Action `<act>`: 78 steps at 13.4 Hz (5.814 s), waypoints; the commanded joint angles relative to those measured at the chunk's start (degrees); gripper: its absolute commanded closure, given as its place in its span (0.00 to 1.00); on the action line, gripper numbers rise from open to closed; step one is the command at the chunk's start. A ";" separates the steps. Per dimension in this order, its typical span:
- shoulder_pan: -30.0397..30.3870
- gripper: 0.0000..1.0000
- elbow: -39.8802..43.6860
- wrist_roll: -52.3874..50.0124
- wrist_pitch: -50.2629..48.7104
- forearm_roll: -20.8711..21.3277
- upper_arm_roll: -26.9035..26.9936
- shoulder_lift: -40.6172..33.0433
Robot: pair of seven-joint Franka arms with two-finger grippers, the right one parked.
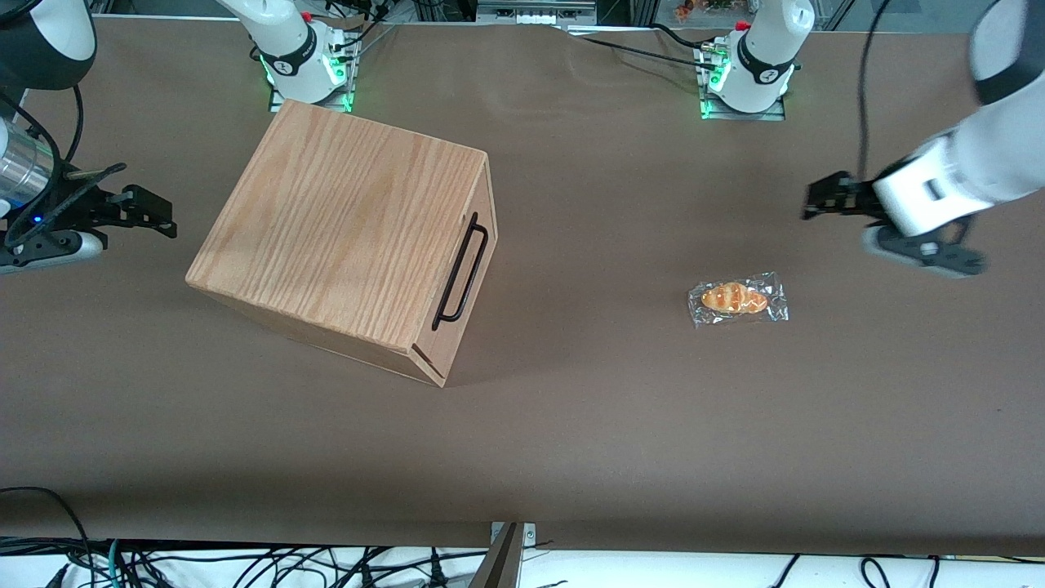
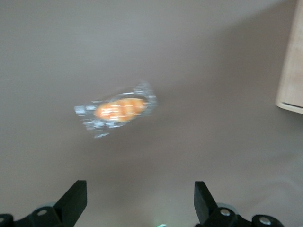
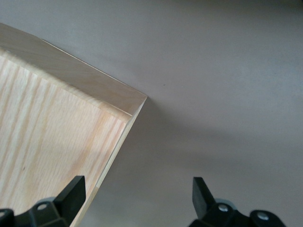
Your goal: Open top drawer with left arm
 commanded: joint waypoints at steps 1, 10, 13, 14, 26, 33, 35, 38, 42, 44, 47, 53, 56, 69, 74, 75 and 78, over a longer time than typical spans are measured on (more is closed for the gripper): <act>-4.14 0.00 2.84 -1.59 -0.43 -7.80 -0.36 6.22; -23.57 0.00 6.01 -17.76 31.09 -21.18 -0.36 19.43; -26.57 0.00 6.01 -20.58 39.72 -24.35 -0.36 21.80; -26.84 0.00 6.45 -20.67 40.87 -24.79 -0.36 22.50; -29.39 0.00 11.38 -22.34 41.15 -24.62 0.25 28.31; -26.05 0.00 11.29 -21.91 40.53 -19.17 0.43 28.05; -24.74 0.00 11.38 -21.90 40.35 -19.17 0.43 27.78; -23.07 0.00 11.46 -21.90 40.00 -19.17 0.43 27.35; -20.70 0.00 11.46 -21.90 38.07 -19.17 0.43 27.26; -19.55 0.00 11.38 -21.82 37.20 -19.17 0.43 26.91; -17.53 0.00 11.46 -21.11 35.35 -19.08 0.43 26.82; -15.85 0.00 11.46 -21.11 34.12 -18.20 0.34 26.38; -15.68 0.00 11.46 -21.11 33.85 -17.94 0.43 26.11; -8.40 0.00 18.57 -28.32 19.72 -18.21 -0.10 24.62; -0.05 0.00 18.58 -19.05 10.06 -14.69 0.43 19.96; 1.79 0.00 18.50 -14.83 8.03 -14.25 0.34 19.00; 3.66 0.00 18.58 -4.96 4.06 -2.95 0.34 17.15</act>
